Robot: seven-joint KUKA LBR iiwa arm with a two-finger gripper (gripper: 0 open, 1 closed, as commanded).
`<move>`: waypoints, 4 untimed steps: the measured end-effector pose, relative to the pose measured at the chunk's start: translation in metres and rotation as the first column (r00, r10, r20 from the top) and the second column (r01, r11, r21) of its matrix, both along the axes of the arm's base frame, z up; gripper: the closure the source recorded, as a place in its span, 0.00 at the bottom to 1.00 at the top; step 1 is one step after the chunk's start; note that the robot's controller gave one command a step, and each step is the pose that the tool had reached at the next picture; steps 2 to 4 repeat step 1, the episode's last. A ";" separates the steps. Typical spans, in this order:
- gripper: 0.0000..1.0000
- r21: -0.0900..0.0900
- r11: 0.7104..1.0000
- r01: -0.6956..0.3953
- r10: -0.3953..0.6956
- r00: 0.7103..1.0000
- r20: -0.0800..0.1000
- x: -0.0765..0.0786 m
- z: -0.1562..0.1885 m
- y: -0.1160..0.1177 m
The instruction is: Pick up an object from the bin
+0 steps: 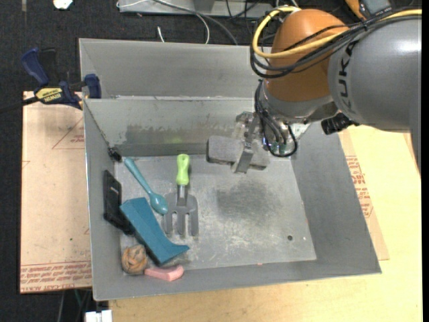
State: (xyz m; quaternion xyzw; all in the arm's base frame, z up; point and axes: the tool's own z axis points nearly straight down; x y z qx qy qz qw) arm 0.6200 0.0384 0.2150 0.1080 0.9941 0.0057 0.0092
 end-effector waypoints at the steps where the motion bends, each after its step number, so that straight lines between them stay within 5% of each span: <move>1: 1.00 0.000 1.000 -0.001 0.001 1.000 0.002 0.000 0.008 0.000; 4: 1.00 0.000 1.000 -0.001 0.001 1.000 0.002 0.000 0.008 0.000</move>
Offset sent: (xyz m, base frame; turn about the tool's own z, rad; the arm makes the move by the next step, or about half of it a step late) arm 0.0004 0.0001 0.0410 -0.0004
